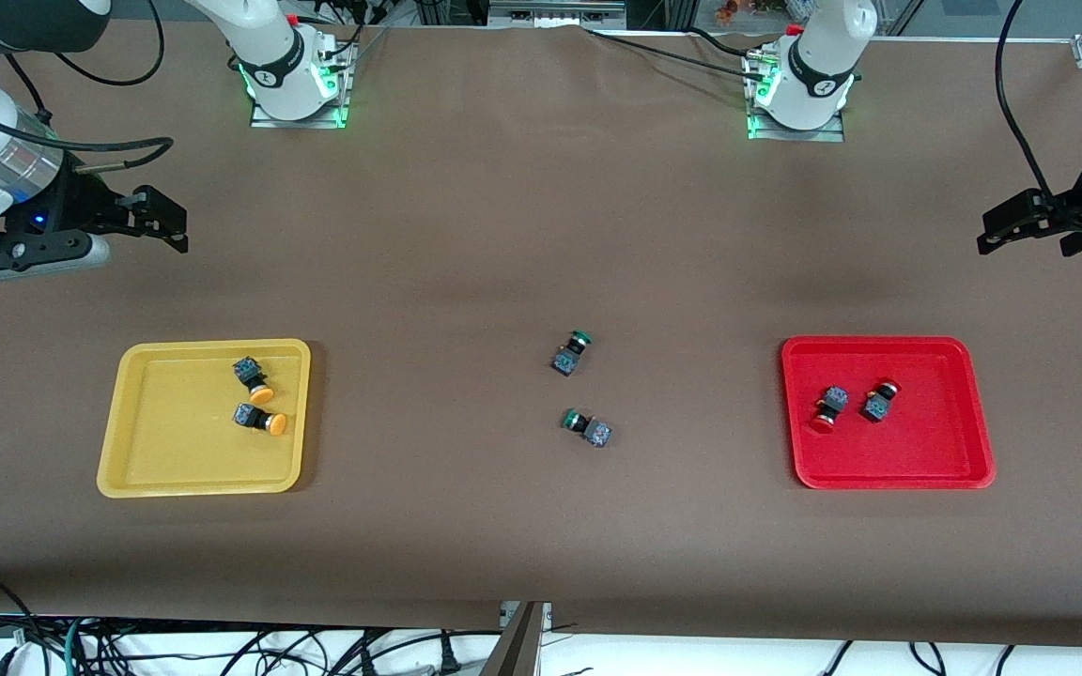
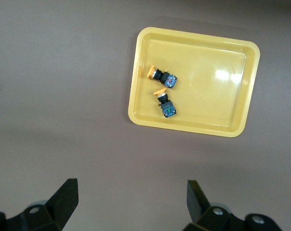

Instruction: Place red and yellow buttons in trays

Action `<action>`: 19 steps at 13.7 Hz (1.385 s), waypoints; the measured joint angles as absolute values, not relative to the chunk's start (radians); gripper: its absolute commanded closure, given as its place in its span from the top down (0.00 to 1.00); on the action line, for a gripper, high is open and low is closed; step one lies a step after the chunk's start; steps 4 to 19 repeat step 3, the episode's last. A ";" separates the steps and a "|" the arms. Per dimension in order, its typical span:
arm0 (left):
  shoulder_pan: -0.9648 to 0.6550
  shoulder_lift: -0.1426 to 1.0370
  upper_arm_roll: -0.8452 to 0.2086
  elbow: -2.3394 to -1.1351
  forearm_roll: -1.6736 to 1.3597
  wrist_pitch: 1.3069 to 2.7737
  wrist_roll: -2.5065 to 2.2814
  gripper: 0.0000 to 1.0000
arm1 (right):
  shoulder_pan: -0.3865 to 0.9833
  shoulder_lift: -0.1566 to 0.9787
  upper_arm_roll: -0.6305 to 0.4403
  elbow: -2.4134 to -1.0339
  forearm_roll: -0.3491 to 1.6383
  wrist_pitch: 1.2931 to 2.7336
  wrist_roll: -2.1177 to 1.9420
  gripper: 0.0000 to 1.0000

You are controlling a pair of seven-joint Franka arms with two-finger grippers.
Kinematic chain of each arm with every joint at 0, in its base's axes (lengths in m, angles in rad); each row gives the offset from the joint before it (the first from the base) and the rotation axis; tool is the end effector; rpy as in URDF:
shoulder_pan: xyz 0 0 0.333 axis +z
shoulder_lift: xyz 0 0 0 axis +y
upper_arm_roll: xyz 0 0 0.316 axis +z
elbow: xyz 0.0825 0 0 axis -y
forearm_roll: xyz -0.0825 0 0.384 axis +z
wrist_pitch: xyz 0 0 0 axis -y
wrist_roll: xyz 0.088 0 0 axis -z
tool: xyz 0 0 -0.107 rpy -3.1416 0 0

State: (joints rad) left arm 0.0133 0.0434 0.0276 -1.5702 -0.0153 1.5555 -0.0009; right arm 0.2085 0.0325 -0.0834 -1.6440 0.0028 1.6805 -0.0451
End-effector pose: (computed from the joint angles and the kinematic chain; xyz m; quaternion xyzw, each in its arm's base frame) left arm 0.5646 0.0211 0.5992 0.9993 0.0210 -0.0289 0.0076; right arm 0.5671 0.0723 0.5811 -0.9964 -0.0849 -0.0021 0.0001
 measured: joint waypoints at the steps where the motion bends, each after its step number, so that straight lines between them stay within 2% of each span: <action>1: 0.011 0.043 0.024 -1.570 -0.018 1.555 -0.028 1.00 | 0.207 0.033 -0.083 -1.642 0.003 1.680 -0.045 1.00; 19: 0.003 0.043 0.006 -1.570 -0.019 1.556 -0.064 1.00 | 0.204 0.033 -0.083 -1.641 0.003 1.680 -0.045 1.00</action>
